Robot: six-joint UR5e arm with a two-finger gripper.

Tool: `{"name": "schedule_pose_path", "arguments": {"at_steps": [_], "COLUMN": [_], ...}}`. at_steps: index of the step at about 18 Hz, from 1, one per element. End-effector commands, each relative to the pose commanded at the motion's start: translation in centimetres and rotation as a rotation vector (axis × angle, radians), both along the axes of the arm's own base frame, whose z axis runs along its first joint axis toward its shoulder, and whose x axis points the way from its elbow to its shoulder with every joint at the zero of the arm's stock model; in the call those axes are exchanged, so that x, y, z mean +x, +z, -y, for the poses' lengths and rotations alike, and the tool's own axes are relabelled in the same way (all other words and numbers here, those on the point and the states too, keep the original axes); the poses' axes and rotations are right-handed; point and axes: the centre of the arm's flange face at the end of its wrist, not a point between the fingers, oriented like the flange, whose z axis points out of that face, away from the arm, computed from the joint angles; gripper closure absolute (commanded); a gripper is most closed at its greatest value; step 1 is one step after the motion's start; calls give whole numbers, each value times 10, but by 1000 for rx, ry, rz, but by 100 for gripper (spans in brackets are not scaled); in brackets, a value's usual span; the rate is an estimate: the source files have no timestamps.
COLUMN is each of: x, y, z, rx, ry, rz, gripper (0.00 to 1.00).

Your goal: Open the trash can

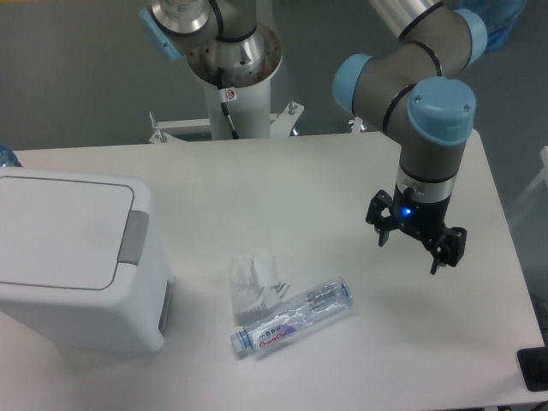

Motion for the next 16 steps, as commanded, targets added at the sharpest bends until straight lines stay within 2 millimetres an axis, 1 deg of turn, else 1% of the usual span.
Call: {"name": "schedule_pose_path", "arguments": {"at_steps": [3,5,7,10,13,16], "x": [5,12,16,23,27,27], "y": [-14,-23,-26,-10,-3,5], "z": [5,4,1,-8,-17,-21], "rx": [13,83,150,252,343,372], "ry": [0,15,86,212,299,345], "rz": [34,39,85,156,239,264], "gripper": [0,0,0,0,0,0]}}
